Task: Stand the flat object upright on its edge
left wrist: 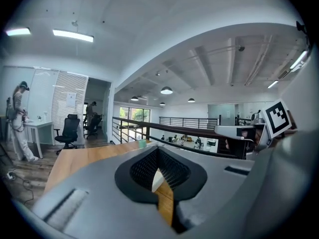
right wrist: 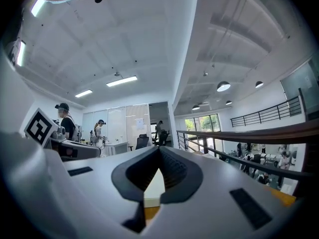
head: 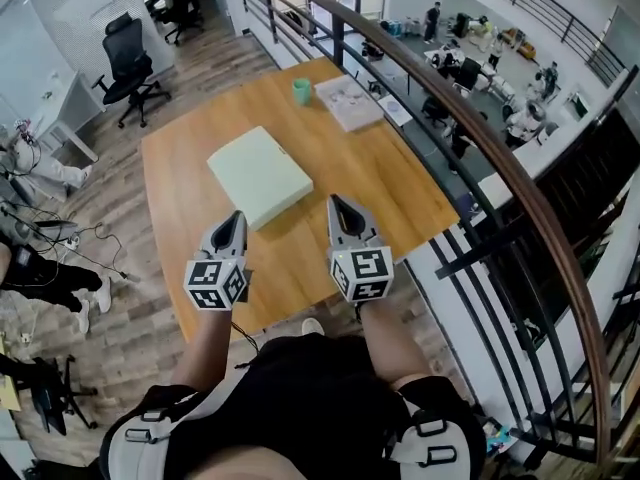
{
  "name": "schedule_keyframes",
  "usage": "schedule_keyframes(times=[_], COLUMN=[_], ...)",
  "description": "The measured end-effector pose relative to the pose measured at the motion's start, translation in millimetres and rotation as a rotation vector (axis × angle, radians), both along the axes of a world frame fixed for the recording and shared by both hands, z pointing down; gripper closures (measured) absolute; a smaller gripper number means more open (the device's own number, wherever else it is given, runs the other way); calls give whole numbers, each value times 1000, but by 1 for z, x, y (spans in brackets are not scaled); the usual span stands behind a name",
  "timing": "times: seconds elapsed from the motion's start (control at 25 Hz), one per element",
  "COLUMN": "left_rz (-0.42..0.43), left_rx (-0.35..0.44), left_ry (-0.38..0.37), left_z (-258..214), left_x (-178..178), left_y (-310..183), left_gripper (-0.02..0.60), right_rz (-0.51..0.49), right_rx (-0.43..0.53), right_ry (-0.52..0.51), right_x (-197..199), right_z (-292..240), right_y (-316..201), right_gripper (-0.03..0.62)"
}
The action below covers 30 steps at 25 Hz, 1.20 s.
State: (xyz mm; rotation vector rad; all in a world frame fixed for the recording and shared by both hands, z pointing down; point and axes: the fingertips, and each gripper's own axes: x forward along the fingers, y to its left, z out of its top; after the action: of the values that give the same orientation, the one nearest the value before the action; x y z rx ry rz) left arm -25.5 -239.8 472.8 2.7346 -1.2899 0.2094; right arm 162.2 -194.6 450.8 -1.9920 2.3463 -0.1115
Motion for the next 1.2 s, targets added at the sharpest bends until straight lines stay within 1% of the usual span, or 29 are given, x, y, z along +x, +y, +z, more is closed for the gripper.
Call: schedule_keyframes(times=[0.28,0.48,0.8,1.0,1.12,1.16,1.2], left_rz=[-112,-190,-330,-398,-449,-458,-462], left_rx=[-27,-27,-58,-79,-103,-116,-132], left_ry=[0,1,3,4,15,24,32], left_z=[6,4,9,22,30,32,36], left_x=[-24,-30,-48,-58,-66,-68,-69], left_y=[-16,-31,-59,-76,-87,-91,-95], left_gripper=[578,578,578,578,575,559,528], right_rz=[-104,-183,-292,-364,-415,-436,-455], right_rx=[-9,-11,-48,-98,-146,-171,-199], right_ry=[-15,-6,15,33,10,-9,-31], right_x=[-16,-18,-20,-27,-32,-33,-34], right_z=[4,3,6,25,35,39,44], right_y=[-38,-74,-133,-165,-184,-191,-198], right_gripper=[588,588,588,588,579,574,564])
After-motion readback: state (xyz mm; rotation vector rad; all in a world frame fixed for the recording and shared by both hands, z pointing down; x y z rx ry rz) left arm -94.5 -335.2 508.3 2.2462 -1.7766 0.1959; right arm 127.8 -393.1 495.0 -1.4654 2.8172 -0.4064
